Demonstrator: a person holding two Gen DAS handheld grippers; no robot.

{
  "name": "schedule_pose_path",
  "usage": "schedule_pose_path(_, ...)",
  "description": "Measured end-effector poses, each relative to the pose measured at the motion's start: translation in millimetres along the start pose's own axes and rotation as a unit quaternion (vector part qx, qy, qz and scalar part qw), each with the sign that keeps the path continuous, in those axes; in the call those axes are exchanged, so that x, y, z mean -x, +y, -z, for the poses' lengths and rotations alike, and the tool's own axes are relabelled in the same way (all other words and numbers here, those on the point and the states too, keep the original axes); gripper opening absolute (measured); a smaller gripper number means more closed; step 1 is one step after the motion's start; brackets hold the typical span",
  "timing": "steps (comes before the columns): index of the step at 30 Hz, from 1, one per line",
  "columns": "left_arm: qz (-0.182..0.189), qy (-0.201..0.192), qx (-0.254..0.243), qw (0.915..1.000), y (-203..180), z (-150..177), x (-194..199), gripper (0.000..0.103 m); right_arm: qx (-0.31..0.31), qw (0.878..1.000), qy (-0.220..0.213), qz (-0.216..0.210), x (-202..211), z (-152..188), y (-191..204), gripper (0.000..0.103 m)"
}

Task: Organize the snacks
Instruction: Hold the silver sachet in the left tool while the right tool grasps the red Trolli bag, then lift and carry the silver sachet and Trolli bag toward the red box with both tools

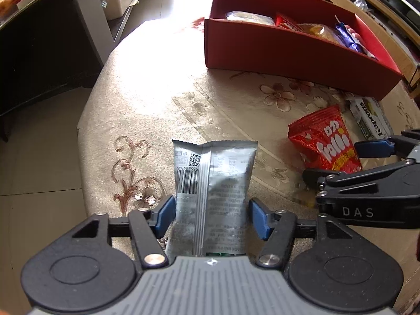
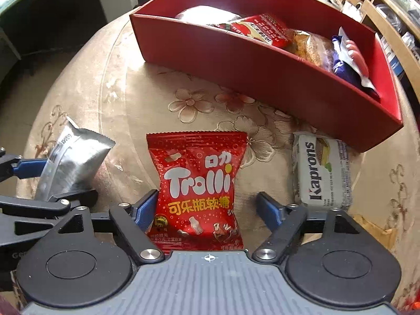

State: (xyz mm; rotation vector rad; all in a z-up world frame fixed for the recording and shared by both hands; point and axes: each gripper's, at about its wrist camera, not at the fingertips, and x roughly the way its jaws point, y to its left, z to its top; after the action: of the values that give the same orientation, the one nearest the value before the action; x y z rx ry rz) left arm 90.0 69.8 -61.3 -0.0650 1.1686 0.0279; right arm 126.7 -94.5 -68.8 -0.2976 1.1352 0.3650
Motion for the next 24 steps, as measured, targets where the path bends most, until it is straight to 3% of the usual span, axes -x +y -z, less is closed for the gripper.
schedule_pose_path(2,-0.007,0.004,0.0,1.0,-3.0,-1.4,-0.5,0.059,0.0,1.0,-0.003,-0.005,8.2,4.4,1.8,0.065)
schedule_pose_path(6,-0.007,0.007,0.001,0.9999,-8.9,-0.3,2.5,0.046,0.004,1.0,-0.007,0.001,16.2,15.1,6.3,0.061)
schedule_pose_path(15,0.012,0.012,-0.001,0.9998,-20.1,8.8,12.4,0.042,-0.034,0.999,-0.028,0.005,40.8,30.3,-6.4,0.059)
schedule_pose_path(24,0.009,0.015,-0.035,0.9992,-42.0,23.6,16.2,0.043,-0.045,0.999,-0.006,0.012,34.9,59.4,-6.2,0.06)
